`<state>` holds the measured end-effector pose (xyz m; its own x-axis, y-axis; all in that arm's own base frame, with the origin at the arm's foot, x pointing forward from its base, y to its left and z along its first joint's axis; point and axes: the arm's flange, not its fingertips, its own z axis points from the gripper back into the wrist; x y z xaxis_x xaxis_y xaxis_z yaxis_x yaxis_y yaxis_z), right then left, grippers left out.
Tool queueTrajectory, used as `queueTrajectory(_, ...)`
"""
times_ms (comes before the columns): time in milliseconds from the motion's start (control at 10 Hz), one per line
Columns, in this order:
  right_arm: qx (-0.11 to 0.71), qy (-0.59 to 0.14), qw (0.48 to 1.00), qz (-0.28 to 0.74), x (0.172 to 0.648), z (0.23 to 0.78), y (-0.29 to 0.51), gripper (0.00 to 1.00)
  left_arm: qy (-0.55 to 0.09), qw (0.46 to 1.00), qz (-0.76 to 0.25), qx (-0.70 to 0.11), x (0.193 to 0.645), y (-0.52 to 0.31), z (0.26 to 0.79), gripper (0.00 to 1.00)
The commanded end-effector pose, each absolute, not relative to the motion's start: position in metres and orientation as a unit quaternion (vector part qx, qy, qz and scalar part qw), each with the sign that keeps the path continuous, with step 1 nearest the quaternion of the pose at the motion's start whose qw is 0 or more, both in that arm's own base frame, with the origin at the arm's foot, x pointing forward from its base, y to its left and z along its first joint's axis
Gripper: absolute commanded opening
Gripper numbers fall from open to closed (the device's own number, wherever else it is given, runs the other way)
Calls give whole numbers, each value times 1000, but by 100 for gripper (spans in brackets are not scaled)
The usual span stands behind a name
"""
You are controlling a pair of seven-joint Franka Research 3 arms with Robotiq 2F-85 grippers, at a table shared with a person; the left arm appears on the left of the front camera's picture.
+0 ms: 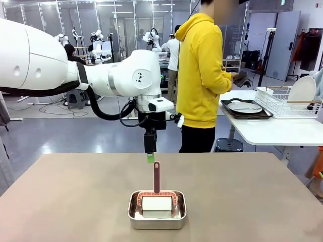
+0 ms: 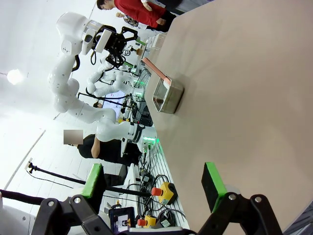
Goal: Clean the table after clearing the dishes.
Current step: When the right (or left) Handle tray is removed, use the right hand (or left hand) to clean the right (or left) side of the table with the Lint Roller.
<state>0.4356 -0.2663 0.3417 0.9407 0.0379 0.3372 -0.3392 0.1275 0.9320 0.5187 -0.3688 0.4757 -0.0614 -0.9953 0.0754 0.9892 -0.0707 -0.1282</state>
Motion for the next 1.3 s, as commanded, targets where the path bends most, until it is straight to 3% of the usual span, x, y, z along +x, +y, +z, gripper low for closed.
queueTrajectory(0, 648, -118, 741, 128, 434, 344, -266, 100, 31, 688, -722, -65, 521, -376, 472, 100)
queueTrajectory(1200, 648, -118, 741, 128, 434, 344, -266, 100, 67, 702, -702, -100, 503, -382, 416, 100)
